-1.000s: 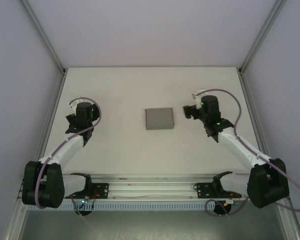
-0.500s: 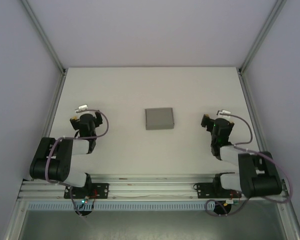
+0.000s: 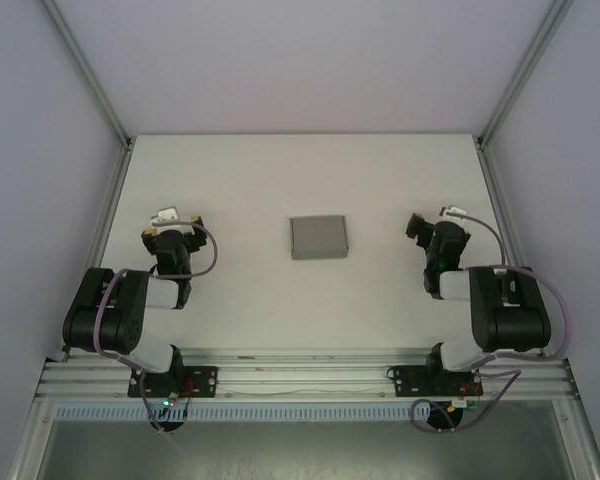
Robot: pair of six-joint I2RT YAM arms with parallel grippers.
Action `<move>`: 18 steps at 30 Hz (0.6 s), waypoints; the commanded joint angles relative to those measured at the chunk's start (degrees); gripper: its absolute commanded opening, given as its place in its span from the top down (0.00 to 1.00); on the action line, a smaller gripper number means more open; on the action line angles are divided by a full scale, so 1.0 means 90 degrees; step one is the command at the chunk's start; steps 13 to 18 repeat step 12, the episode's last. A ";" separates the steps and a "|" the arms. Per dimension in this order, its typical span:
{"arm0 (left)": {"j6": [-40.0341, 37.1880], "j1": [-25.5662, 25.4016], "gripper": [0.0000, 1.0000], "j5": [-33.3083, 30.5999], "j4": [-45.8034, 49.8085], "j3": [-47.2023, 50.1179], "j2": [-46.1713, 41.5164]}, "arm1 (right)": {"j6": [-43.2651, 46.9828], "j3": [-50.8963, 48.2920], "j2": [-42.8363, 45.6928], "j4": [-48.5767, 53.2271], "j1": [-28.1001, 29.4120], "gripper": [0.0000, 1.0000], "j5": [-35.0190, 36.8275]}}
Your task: Assemble paper box
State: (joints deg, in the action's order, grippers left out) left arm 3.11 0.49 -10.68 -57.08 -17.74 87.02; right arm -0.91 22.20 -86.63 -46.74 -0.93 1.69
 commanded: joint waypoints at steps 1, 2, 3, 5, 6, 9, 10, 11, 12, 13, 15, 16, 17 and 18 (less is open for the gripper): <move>-0.0054 -0.0006 0.00 0.0093 -0.0158 -0.0020 -0.0027 | -0.0108 0.0041 0.0093 -0.0031 -0.0004 0.00 -0.0028; -0.0035 -0.0005 0.00 0.0095 -0.0030 -0.0044 -0.0061 | -0.0105 0.0039 0.0093 -0.0029 -0.0001 0.00 -0.0032; -0.0041 -0.0005 0.00 0.0093 -0.0126 -0.0028 -0.0040 | -0.0106 0.0041 0.0094 -0.0041 -0.0004 0.00 -0.0032; -0.0040 -0.0006 0.00 0.0093 -0.0090 -0.0029 -0.0053 | -0.0101 0.0043 0.0089 -0.0031 -0.0004 0.00 -0.0027; -0.0038 -0.0006 0.00 0.0087 -0.0071 -0.0042 -0.0055 | -0.0100 0.0053 0.0085 -0.0031 -0.0004 0.00 -0.0032; -0.0039 -0.0006 0.00 0.0093 -0.0077 -0.0037 -0.0051 | -0.0095 0.0051 0.0091 -0.0021 -0.0004 0.00 -0.0032; -0.0042 -0.0006 0.00 0.0093 -0.0104 -0.0029 -0.0044 | -0.0095 0.0044 0.0094 -0.0026 0.0001 0.00 -0.0025; -0.0046 -0.0006 0.00 0.0093 -0.0118 -0.0023 -0.0041 | -0.0095 0.0044 0.0101 -0.0020 -0.0001 0.00 -0.0032; -0.0036 -0.0011 0.00 0.0088 -0.0089 -0.0036 -0.0050 | -0.0102 0.0041 0.0096 -0.0031 -0.0001 0.00 -0.0024; -0.0036 -0.0011 0.00 0.0088 -0.0089 -0.0036 -0.0050 | -0.0102 0.0041 0.0096 -0.0031 -0.0001 0.00 -0.0024; -0.0036 -0.0011 0.00 0.0088 -0.0089 -0.0036 -0.0050 | -0.0102 0.0041 0.0096 -0.0031 -0.0001 0.00 -0.0024; -0.0036 -0.0011 0.00 0.0088 -0.0089 -0.0036 -0.0050 | -0.0102 0.0041 0.0096 -0.0031 -0.0001 0.00 -0.0024; -0.0036 -0.0011 0.00 0.0088 -0.0089 -0.0036 -0.0050 | -0.0102 0.0041 0.0096 -0.0031 -0.0001 0.00 -0.0024; -0.0036 -0.0011 0.00 0.0088 -0.0089 -0.0036 -0.0050 | -0.0102 0.0041 0.0096 -0.0031 -0.0001 0.00 -0.0024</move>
